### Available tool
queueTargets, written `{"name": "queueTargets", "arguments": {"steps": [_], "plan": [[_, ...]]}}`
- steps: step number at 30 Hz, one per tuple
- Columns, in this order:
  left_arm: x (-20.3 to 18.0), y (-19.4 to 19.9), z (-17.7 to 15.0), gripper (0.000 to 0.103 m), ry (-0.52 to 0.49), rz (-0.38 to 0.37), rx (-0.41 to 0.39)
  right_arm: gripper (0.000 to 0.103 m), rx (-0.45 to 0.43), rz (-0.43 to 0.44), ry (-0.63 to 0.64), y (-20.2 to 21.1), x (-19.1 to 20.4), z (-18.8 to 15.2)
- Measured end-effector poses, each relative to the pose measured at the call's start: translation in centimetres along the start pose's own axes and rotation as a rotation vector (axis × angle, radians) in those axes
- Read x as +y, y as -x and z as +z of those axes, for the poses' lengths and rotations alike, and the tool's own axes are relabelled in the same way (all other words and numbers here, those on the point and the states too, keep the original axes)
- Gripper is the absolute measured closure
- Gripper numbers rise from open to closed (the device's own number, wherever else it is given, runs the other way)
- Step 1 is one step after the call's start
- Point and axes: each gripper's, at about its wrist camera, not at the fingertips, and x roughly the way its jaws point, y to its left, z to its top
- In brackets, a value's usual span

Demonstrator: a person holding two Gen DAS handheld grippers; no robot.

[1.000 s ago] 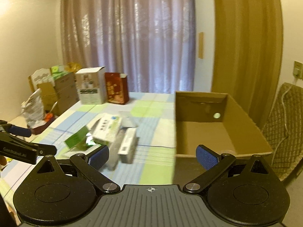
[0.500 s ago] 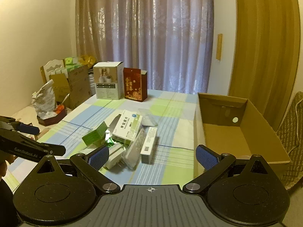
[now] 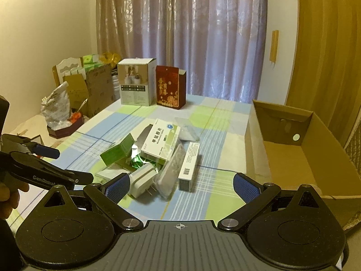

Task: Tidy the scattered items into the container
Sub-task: 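Grasp the clear packet with the white pad using the left tool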

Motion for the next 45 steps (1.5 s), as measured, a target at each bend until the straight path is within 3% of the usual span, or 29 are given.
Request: {"name": "queueTargets", "arguments": {"steps": [17,26,34,45], "plan": [[1.0,-7.3,0.5,0.002,0.041,-0.047,0.047,0.001,0.054,0.016,0.003,-7.0,-0.6,0.4],[1.3,-10.1,0.7,0.007,0.095,-0.076,0.070,0.001,0.078,0.023,-0.012,-9.7,-1.1,0.0],[1.4,-11.8,0.6,0.016,0.119,-0.085,0.087,0.001,0.087,0.016,-0.027,-11.3,-1.7,0.0],[1.1,-11.4,0.2,0.036,0.099,-0.088,0.107,0.001,0.107,0.011,-0.036,-13.9,-2.2,0.6]]}}
